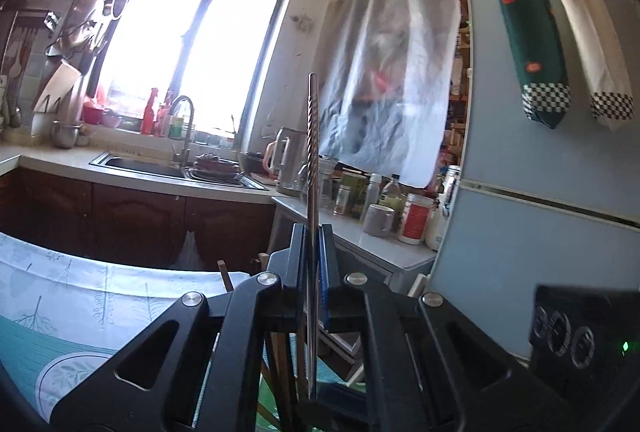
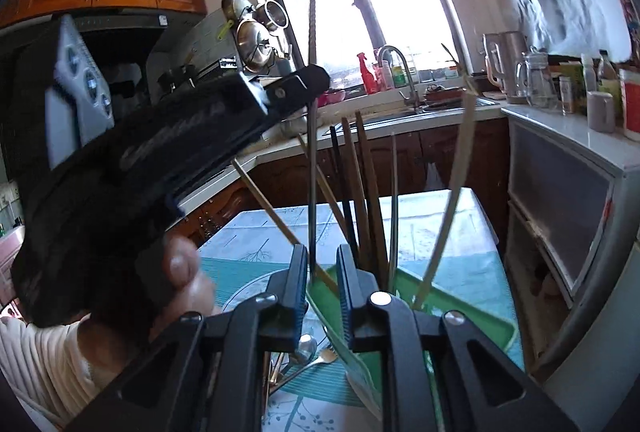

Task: Organize utensils
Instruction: 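Lift the metal chopstick with the left tool and lower it into the holder, then open the left tool to release the metal chopstick into the holder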

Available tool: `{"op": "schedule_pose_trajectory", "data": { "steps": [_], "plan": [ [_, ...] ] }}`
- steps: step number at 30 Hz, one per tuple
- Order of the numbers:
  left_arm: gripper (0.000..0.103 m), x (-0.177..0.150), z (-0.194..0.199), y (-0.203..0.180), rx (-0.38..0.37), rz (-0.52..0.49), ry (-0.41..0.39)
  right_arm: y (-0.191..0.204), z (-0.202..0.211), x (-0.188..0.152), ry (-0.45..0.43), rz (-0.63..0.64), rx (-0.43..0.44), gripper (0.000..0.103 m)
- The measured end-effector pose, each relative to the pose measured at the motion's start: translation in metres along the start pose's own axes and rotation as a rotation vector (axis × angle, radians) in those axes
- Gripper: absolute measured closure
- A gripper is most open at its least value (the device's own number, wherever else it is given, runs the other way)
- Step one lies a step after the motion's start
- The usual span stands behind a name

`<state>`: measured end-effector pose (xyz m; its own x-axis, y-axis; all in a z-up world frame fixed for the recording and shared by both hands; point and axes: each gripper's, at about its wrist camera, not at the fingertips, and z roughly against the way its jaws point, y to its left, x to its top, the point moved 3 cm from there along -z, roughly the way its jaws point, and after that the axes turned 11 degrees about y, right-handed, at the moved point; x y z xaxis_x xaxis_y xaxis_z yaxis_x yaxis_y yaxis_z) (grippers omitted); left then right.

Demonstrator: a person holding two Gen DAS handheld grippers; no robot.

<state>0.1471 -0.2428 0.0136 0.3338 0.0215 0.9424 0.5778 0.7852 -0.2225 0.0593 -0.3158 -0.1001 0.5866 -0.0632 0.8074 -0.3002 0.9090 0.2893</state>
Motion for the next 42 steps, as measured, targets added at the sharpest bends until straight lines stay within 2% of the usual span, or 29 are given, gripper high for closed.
{"op": "schedule_pose_trajectory", "data": {
  "steps": [4,5,8,14,16,20,24,31,37,42],
  "plan": [
    [0.099,-0.013,0.003,-0.003,-0.014,-0.011,0.019,0.002,-0.007,0.004,0.015,0.015,-0.007,0.089],
    [0.099,-0.014,0.004,-0.002,-0.013,-0.012,0.023,0.002,-0.009,0.004,0.011,0.014,-0.009,0.099],
    [0.099,-0.018,0.006,0.001,-0.015,-0.005,0.047,0.005,-0.015,0.002,0.026,0.04,-0.069,0.099],
    [0.099,-0.017,0.004,0.006,-0.027,-0.014,0.107,0.005,-0.021,0.001,0.062,0.066,-0.087,0.1],
    [0.099,-0.014,0.006,0.008,-0.027,-0.029,0.115,0.002,-0.026,0.0,0.095,0.066,-0.103,0.1],
    [0.099,-0.006,0.003,0.009,-0.047,-0.071,0.184,-0.006,-0.035,-0.004,0.152,0.048,-0.113,0.1],
    [0.099,-0.003,0.0,0.009,-0.033,-0.091,0.222,-0.008,-0.036,-0.005,0.169,0.048,-0.095,0.099],
    [0.099,0.003,-0.001,0.022,-0.053,-0.046,0.286,-0.018,-0.043,0.001,0.239,0.052,-0.069,0.099],
    [0.099,0.006,0.0,0.031,-0.054,-0.039,0.32,-0.02,-0.046,0.003,0.303,0.056,-0.05,0.099],
    [0.099,0.008,0.003,0.032,-0.059,-0.047,0.324,-0.024,-0.049,0.005,0.36,0.025,-0.019,0.093]
  ]
}}
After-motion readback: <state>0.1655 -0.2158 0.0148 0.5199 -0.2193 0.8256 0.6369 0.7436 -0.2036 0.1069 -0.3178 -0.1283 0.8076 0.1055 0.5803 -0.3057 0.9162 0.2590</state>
